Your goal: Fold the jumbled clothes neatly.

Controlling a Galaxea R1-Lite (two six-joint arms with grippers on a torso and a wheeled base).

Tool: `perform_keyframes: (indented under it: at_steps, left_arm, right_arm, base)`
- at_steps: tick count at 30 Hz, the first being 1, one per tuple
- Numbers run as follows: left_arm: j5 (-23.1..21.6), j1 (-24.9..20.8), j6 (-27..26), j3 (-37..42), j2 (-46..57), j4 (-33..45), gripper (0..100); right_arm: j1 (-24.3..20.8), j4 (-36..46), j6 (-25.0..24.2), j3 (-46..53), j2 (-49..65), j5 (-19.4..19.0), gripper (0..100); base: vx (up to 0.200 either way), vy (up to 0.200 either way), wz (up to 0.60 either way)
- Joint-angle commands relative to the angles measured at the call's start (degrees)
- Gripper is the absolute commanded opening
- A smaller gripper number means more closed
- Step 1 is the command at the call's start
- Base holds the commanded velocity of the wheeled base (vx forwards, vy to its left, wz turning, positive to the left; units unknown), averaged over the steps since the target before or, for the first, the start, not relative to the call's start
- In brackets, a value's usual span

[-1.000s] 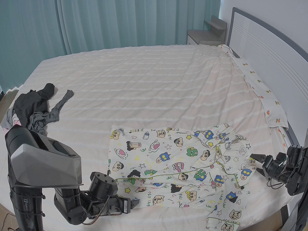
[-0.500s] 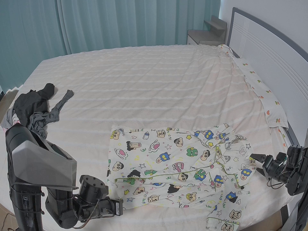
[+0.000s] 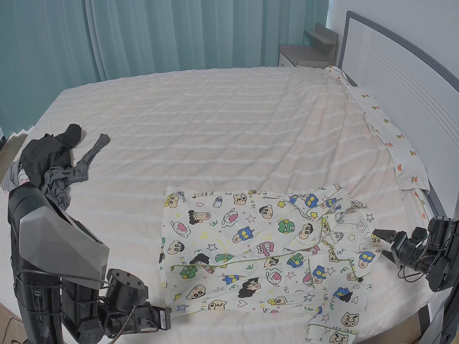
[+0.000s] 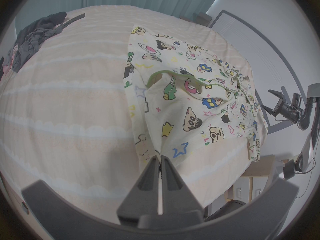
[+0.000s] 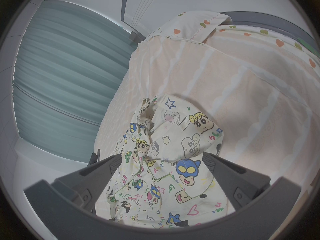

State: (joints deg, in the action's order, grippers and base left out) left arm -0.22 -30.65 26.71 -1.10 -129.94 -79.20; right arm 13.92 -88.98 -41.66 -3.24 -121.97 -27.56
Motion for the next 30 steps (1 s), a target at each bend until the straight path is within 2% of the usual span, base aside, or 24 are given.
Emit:
perform_keyframes:
  at_steps: [1,13,19,25,30]
  left_arm:
    - [-0.3,0.1,0.1,0.8,2.8,5.0,0]
    - [-0.3,0.1,2.0,0.8,15.2,22.1,0]
    - [-0.3,0.0,2.7,0.8,15.1,25.4,0]
    - [-0.1,0.3,4.1,0.7,15.7,23.7,0]
    - [-0.6,2.6,4.1,-0.7,15.2,15.6,0]
  right_arm:
    - [0.0,-0.9,0.0,0.1,0.1,0.0,100]
    - [-0.1,-0.8,0.0,0.7,0.9,-0.1,100]
    - [-0.1,-0.8,3.9,1.5,0.4,0.1,100]
    - [-0.1,-0.8,4.6,1.7,0.4,0.0,100]
    - [-0.1,-0.8,4.6,1.7,0.5,0.0,100]
  base:
    - [0.000,0.000,0.00]
    - [0.000,0.000,0.00]
    - [0.000,0.000,0.00]
    - [0.000,0.000,0.00]
    - [0.000,0.000,0.00]
